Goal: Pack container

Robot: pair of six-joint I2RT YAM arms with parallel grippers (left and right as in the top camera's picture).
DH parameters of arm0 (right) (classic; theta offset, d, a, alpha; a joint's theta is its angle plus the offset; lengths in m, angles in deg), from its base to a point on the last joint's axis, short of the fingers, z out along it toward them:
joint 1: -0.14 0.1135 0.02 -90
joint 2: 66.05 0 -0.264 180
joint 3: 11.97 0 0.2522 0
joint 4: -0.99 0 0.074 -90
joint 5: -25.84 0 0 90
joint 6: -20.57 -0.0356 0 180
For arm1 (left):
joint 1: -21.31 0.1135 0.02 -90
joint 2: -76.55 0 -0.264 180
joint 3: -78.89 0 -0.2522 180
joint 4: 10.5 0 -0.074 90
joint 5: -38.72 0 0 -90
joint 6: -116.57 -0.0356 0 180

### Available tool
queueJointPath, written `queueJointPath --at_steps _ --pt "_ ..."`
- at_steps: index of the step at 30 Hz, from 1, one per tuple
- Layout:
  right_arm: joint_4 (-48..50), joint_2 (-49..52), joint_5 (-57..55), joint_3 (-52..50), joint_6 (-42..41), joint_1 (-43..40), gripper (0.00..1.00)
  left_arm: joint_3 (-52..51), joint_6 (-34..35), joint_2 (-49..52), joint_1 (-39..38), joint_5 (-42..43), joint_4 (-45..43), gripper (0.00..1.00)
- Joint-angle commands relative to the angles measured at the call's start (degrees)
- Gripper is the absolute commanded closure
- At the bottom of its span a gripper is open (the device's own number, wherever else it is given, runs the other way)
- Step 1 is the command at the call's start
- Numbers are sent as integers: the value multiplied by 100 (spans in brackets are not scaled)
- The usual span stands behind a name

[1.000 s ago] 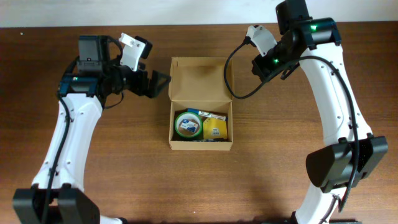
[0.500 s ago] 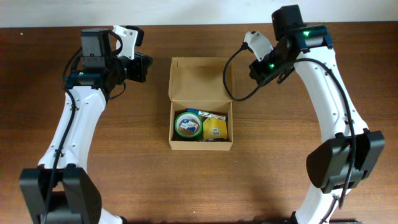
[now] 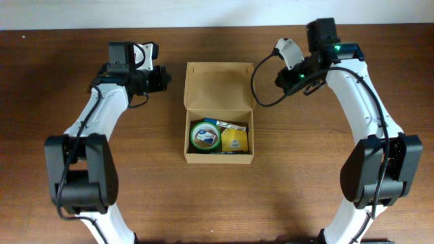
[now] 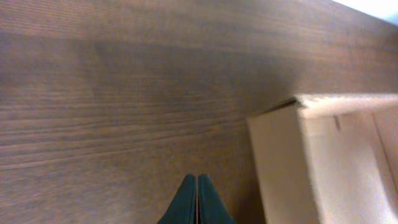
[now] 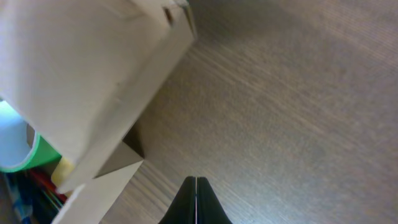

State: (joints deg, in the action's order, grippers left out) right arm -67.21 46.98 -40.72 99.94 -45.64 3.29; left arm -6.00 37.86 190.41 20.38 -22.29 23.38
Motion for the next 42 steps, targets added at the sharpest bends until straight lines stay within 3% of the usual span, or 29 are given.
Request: queueJointPath --at_steps 1,7,16,31,42 --pt "284 -203 739 -420 -227 -177 96 94 562 317 35 396 -205 98" --pt "1034 -199 1300 -1128 -299 -201 96 94 990 671 -24 732 -686 98" --pt "2839 -81 2109 -2022 -1456 -186 96 94 1217 935 -391 920 -1117 98" --pt "3394 570 2361 -2024 -2050 177 96 94 1355 935 -483 1139 -1287 98" --pt "3687 560 3501 -1836 -2046 160 96 131 1137 922 -457 1958 -1499 98"
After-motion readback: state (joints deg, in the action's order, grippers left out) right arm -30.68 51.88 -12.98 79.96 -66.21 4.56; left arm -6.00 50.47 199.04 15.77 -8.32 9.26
